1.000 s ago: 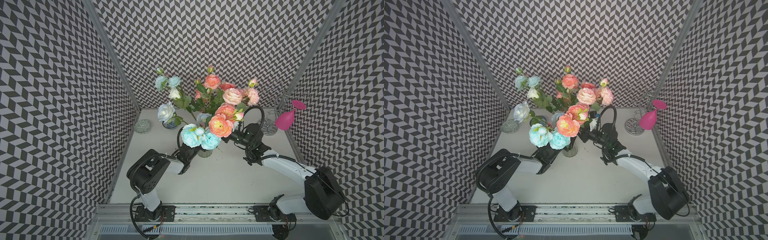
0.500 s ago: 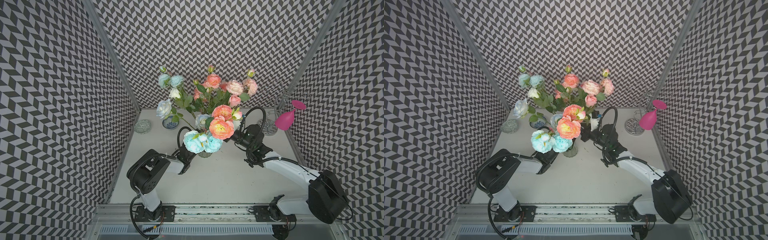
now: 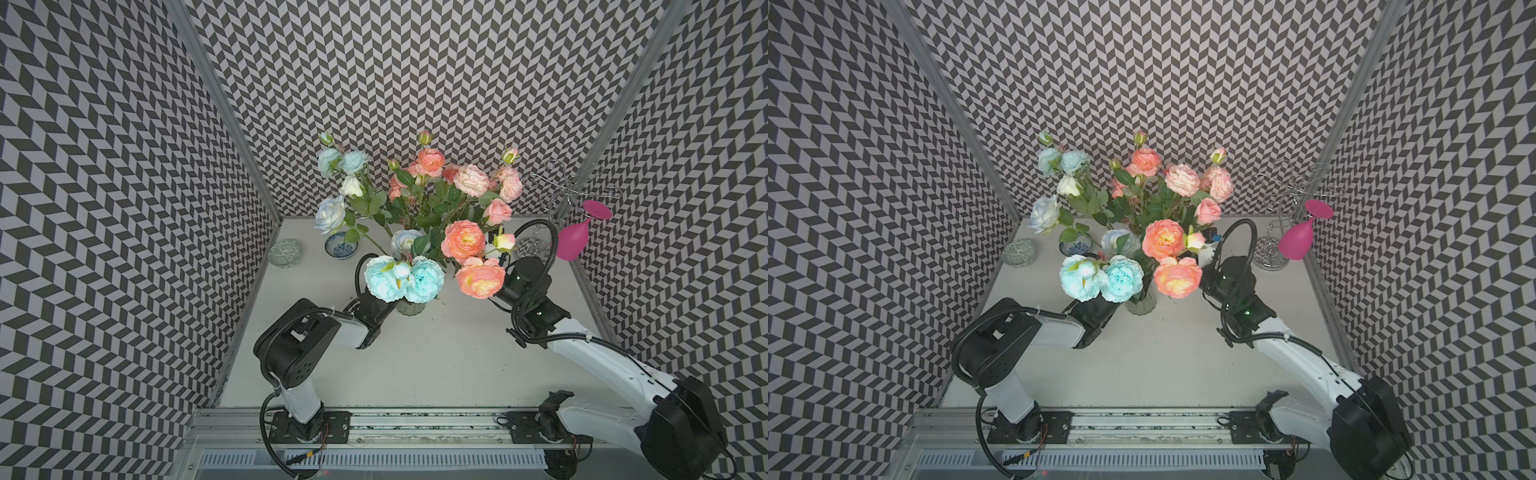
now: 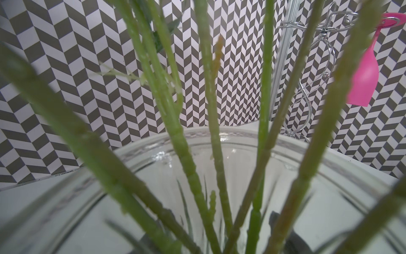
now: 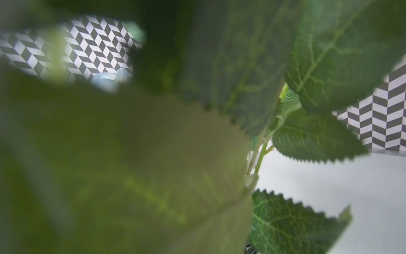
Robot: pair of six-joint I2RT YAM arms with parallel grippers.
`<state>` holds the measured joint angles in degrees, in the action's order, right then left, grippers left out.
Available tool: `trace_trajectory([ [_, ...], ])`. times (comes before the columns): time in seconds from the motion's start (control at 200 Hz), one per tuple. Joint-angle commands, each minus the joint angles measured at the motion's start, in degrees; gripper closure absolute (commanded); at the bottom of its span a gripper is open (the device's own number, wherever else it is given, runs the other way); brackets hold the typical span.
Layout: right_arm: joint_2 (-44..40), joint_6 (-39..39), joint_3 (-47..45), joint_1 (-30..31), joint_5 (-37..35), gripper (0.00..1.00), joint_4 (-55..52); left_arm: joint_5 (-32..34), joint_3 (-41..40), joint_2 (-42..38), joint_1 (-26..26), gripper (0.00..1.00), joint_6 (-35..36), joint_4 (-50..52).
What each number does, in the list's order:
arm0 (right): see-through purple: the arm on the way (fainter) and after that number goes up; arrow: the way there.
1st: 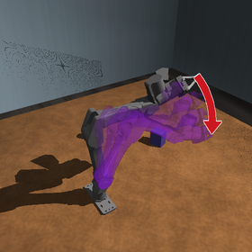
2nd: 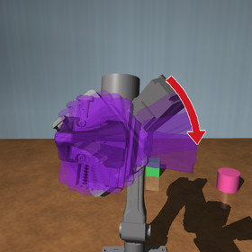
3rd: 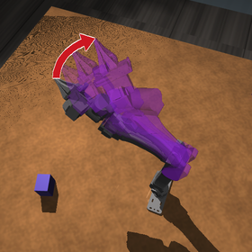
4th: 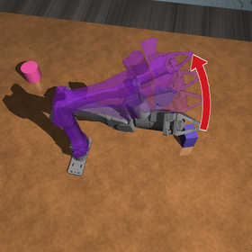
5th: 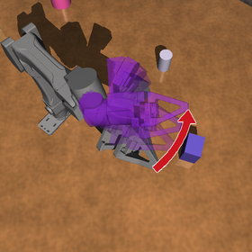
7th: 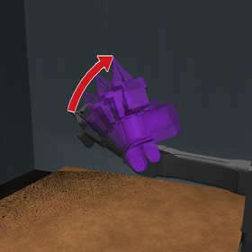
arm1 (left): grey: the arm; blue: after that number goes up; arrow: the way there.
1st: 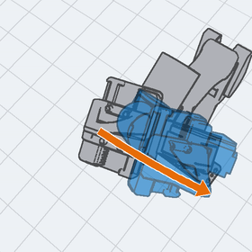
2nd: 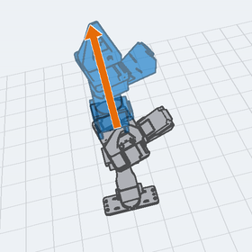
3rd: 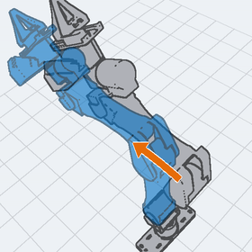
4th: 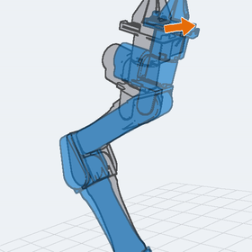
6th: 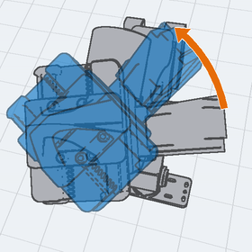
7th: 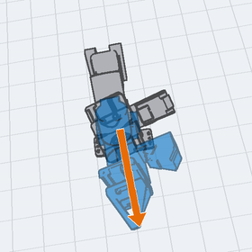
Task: Pick out pink flowers from the vase
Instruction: Pick up the flower from the vase.
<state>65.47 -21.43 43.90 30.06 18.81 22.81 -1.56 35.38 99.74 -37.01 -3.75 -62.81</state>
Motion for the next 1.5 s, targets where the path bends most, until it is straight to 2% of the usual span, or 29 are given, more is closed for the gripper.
trace_trajectory([
  [0.0, -3.8, 2.9, -0.3, -0.4, -1.3, 1.00, -1.2, -1.3, -0.5, 2.1, -0.4, 1.00, -3.8, 7.9],
  [0.511, -11.1, 4.3, 1.4, -1.3, -6.3, 1.00, -7.8, -2.2, -0.5, 2.2, -0.1, 1.00, -4.6, 7.5],
  [0.786, -14.7, 3.0, -0.3, -1.6, -17.4, 1.00, -9.9, -3.3, -0.7, 1.6, 0.6, 1.00, -5.8, 6.4],
  [1.172, -16.1, -0.3, -1.5, -2.3, -26.6, 1.00, -8.3, -4.3, -1.6, 1.0, 1.0, 1.00, -5.6, 4.5],
  [1.282, -16.1, -1.6, -1.7, -3.0, -26.3, 1.00, -8.3, -5.3, -2.0, 0.8, 1.2, 1.00, -5.5, 3.5],
  [1.492, -15.4, -4.6, -2.7, -6.0, -19.3, 1.00, -5.3, -5.8, -2.3, 0.5, 1.3, 1.00, -5.7, 2.6],
])
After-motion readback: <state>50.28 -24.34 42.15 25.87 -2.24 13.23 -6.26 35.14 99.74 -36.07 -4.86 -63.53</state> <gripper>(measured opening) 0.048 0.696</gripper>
